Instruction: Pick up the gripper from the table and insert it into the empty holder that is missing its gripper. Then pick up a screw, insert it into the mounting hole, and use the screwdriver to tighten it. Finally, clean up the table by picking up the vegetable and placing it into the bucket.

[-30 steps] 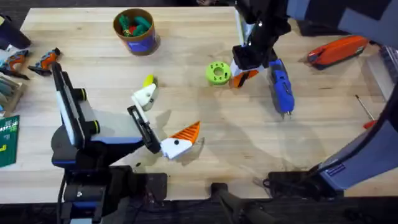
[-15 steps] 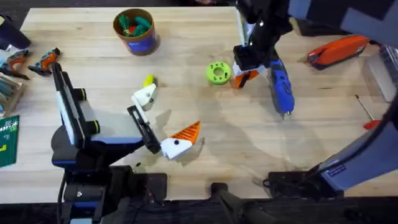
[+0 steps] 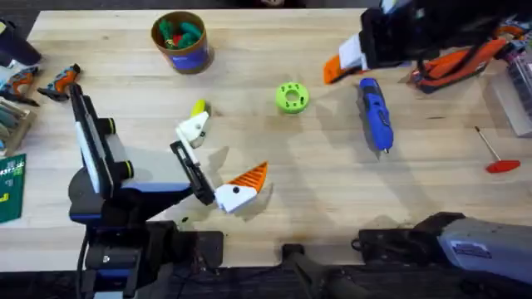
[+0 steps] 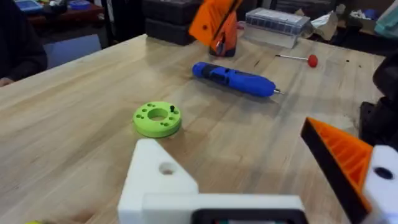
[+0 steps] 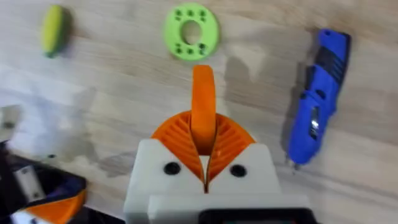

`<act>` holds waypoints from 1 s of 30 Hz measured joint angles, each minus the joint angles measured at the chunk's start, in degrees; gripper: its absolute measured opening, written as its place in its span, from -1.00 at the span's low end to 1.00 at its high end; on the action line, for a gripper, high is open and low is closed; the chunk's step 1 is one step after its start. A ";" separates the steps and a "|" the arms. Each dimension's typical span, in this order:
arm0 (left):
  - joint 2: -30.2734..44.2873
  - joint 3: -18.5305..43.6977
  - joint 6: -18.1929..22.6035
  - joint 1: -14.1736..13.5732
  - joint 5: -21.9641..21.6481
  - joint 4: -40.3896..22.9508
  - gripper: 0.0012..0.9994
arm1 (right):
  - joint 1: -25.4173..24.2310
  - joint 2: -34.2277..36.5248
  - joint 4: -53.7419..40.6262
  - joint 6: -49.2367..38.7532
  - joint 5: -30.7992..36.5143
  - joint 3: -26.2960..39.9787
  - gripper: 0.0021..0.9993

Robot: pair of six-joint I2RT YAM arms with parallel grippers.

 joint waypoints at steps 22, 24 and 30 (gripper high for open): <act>0.00 0.00 0.00 0.00 -0.02 0.00 0.97 | -3.03 -5.10 43.08 7.21 -52.70 -30.80 -0.98; -0.01 0.00 0.00 0.00 -0.02 0.00 0.98 | -3.34 -2.64 46.18 7.61 -58.40 -30.80 -0.98; -0.01 0.00 0.00 0.00 -0.02 0.00 0.97 | -3.43 5.59 52.87 9.49 -71.58 -30.80 -0.98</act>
